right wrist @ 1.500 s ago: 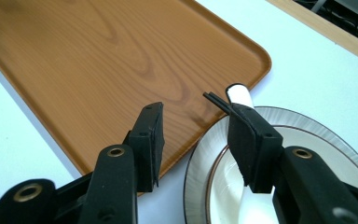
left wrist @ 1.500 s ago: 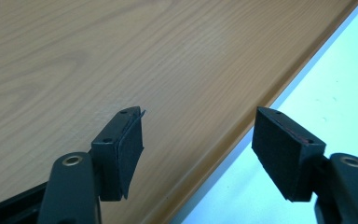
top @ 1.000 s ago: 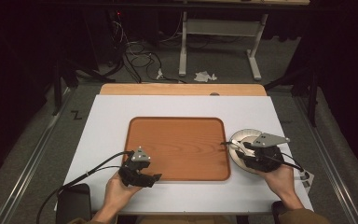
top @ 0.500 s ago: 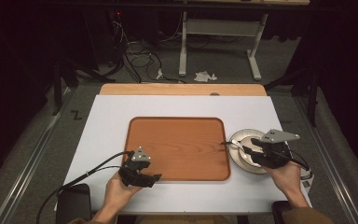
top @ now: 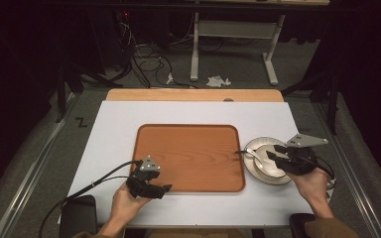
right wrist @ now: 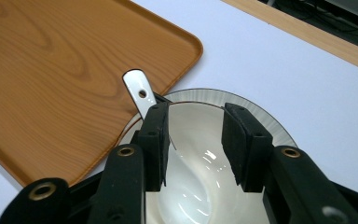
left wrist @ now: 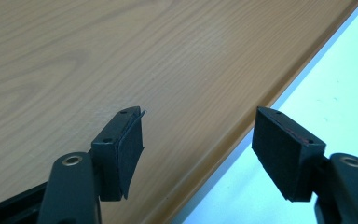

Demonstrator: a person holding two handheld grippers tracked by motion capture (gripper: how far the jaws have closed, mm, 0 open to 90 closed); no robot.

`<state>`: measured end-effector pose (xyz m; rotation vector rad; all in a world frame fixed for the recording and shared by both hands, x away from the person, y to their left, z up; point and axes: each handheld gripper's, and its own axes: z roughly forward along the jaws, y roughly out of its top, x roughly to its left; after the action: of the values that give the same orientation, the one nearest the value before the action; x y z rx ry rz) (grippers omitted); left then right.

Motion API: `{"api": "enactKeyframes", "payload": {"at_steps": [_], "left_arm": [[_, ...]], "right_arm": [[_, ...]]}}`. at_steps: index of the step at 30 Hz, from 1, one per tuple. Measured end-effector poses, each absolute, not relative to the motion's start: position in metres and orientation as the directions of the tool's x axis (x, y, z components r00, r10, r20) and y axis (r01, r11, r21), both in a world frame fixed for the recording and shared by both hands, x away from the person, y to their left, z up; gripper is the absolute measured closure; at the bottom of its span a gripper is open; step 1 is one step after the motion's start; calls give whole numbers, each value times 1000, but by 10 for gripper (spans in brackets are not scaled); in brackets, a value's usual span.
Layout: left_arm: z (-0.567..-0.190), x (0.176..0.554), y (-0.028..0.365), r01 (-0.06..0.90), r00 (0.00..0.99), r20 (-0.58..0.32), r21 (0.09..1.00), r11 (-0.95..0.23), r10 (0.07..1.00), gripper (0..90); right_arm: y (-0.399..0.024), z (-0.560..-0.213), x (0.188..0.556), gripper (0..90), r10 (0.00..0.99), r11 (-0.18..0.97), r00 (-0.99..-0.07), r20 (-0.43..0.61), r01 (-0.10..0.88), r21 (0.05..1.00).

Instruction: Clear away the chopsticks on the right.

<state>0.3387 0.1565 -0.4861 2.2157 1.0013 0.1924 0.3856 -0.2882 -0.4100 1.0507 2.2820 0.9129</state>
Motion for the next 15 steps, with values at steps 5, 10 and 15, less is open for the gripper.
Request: {"api": "enactKeyframes", "payload": {"at_steps": [5,10,15], "left_arm": [[-486,339,157,607,692,-139,643,-467,709,334],[-486,339,157,608,692,-139,643,-467,709,334],[-486,339,157,609,690,-140,643,-465,710,334]], "right_arm": [[-295,-410,389,633,803,470,-583,-122,496,730],[-304,-411,397,621,821,458,-560,-114,526,716],[-311,-408,400,628,833,442,-544,-105,538,717]]}}
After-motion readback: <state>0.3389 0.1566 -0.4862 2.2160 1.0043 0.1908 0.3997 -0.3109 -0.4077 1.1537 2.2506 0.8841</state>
